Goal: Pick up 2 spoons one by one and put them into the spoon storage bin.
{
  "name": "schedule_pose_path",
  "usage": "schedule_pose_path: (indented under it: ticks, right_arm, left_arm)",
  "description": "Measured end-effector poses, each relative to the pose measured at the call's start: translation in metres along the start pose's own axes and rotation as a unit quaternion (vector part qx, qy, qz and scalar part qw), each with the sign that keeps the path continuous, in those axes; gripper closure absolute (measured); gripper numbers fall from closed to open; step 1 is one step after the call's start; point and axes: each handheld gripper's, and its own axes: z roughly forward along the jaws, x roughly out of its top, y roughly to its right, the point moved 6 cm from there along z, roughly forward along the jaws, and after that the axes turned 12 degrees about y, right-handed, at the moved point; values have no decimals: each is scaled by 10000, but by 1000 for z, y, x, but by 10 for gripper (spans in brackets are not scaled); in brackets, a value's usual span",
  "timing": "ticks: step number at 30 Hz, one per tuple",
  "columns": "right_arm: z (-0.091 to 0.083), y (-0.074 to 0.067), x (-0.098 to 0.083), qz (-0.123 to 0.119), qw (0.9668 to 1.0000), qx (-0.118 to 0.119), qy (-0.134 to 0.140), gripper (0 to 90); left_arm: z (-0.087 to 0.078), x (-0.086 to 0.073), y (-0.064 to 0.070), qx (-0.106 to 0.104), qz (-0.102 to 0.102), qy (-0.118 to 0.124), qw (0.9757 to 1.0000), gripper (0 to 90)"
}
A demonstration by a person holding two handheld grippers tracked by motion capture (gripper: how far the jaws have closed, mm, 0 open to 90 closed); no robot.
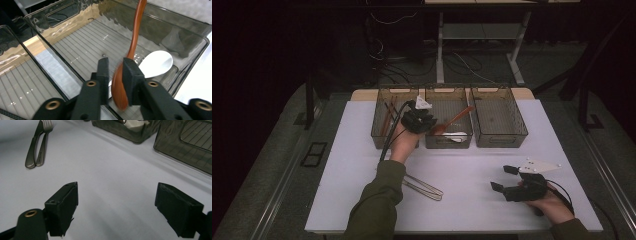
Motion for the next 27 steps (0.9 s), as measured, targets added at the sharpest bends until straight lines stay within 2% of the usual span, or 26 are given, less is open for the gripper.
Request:
schedule_pose_path:
  ticks: [5,14,16,18,27]
  right_arm:
    - [0,0,0,-6,10000,-1,-7,184]
    - [1,0,-1,-17,10000,-2,-39,184]
    - [1,-1,-1,-18,10000,7,-41,184]
    - [1,-1,-1,-15,10000,10,-48,184]
    - [1,-1,-1,-19,10000,11,-55,184]
  left_arm:
    - [-3,0,1,-57,-22,16,10000,642]
    - [-21,3,6,-412,-69,50,9991,478]
    - [-26,2,10,-509,-162,93,9985,450]
    - [-31,2,11,-564,-100,100,9983,421]
    - [-57,-7,30,-937,-187,161,9953,299]
